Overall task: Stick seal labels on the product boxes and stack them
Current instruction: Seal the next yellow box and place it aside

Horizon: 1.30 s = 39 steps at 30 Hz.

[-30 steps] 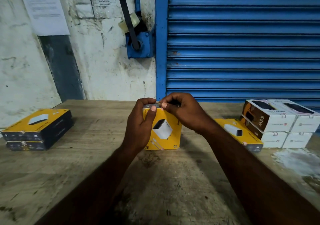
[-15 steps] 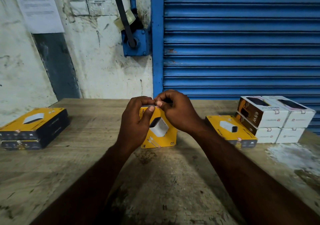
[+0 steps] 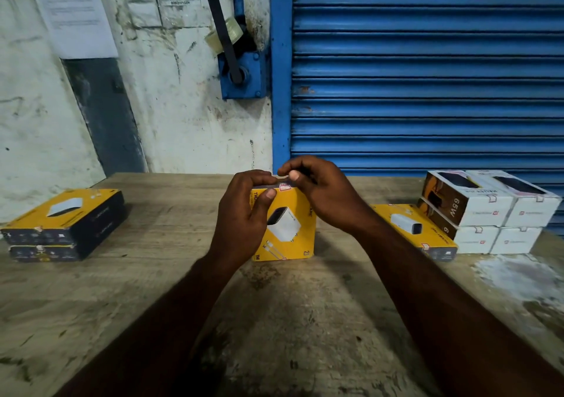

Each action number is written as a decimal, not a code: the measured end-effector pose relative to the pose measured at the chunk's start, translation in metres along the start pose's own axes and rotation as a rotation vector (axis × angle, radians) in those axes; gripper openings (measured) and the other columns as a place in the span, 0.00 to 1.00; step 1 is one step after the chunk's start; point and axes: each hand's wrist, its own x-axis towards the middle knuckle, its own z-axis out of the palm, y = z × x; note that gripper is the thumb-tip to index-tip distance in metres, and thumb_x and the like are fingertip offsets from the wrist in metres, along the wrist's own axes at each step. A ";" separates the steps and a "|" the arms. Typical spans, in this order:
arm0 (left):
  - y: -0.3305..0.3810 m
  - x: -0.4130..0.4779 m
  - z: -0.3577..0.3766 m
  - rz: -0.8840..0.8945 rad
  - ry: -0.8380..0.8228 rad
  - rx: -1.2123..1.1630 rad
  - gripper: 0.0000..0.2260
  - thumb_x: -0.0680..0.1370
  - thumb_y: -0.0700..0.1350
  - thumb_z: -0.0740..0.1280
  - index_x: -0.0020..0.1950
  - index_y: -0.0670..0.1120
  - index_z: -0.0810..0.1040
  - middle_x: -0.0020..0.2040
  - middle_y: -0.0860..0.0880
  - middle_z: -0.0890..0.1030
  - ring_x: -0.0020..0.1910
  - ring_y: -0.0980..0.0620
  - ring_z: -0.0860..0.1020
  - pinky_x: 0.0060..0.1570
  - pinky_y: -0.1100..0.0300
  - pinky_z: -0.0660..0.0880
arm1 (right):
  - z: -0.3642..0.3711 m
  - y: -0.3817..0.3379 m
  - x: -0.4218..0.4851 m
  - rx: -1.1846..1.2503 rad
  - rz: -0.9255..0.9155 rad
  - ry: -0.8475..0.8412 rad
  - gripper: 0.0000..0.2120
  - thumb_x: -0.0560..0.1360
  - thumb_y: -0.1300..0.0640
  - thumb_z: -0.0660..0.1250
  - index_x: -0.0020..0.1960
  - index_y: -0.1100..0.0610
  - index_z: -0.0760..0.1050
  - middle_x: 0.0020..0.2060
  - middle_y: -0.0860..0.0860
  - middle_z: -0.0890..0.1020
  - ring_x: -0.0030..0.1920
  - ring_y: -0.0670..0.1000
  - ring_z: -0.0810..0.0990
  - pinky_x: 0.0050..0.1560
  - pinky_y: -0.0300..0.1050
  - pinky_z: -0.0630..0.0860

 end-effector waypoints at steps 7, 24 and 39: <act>0.001 -0.002 0.000 -0.043 -0.004 -0.032 0.11 0.79 0.46 0.66 0.60 0.47 0.76 0.56 0.51 0.81 0.56 0.56 0.79 0.56 0.60 0.75 | -0.006 -0.004 -0.002 -0.098 0.013 -0.041 0.03 0.77 0.59 0.72 0.48 0.53 0.84 0.49 0.49 0.86 0.53 0.50 0.83 0.58 0.56 0.79; 0.003 -0.001 -0.003 -0.015 -0.010 -0.058 0.12 0.77 0.44 0.70 0.60 0.47 0.76 0.54 0.52 0.81 0.53 0.58 0.80 0.52 0.67 0.74 | 0.012 -0.003 -0.007 -0.315 -0.162 0.074 0.05 0.74 0.59 0.63 0.45 0.57 0.78 0.44 0.53 0.81 0.47 0.50 0.78 0.48 0.42 0.73; 0.002 -0.001 -0.005 -0.004 -0.005 -0.064 0.11 0.77 0.45 0.70 0.59 0.48 0.75 0.53 0.52 0.82 0.52 0.57 0.81 0.50 0.66 0.75 | 0.014 -0.001 -0.009 -0.216 -0.140 0.089 0.06 0.81 0.59 0.62 0.49 0.59 0.77 0.47 0.52 0.82 0.50 0.51 0.80 0.51 0.51 0.77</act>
